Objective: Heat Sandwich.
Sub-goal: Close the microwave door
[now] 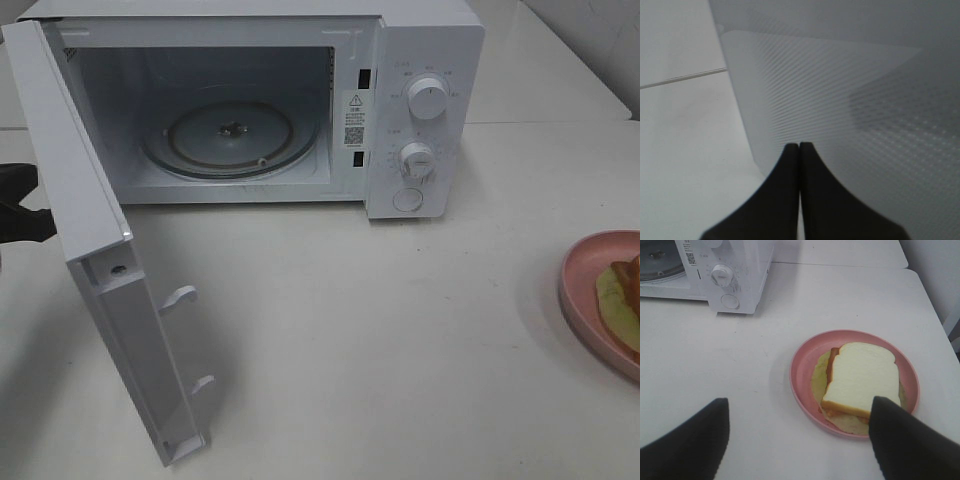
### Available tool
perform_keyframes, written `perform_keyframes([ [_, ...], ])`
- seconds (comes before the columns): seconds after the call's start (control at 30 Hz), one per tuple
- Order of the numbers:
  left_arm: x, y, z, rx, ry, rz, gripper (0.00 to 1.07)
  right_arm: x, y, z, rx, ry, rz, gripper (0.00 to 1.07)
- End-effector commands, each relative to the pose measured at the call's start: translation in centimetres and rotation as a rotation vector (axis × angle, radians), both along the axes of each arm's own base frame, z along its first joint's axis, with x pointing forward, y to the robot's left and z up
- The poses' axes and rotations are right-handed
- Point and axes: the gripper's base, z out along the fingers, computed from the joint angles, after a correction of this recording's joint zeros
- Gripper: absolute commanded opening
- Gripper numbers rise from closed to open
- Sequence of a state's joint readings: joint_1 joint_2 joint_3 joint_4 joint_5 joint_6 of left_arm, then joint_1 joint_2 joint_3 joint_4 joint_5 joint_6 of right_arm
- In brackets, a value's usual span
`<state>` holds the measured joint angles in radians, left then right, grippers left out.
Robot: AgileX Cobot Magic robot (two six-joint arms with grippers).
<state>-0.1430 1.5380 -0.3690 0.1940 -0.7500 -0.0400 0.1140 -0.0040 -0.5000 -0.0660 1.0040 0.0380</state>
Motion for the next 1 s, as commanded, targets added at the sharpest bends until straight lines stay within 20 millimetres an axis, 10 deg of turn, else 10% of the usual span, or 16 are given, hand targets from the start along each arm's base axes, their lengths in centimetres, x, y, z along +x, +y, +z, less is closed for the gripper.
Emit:
perform_keyframes([
  [0.03, 0.5, -1.3, 0.1, -0.017, -0.028, -0.049, 0.00, -0.3, 0.0, 0.0, 0.000, -0.029, -0.007, 0.75],
  [1.0, 3.1, -9.4, 0.0, -0.079, -0.038, -0.216, 0.00, -0.3, 0.0, 0.0, 0.001, -0.029, -0.008, 0.75],
])
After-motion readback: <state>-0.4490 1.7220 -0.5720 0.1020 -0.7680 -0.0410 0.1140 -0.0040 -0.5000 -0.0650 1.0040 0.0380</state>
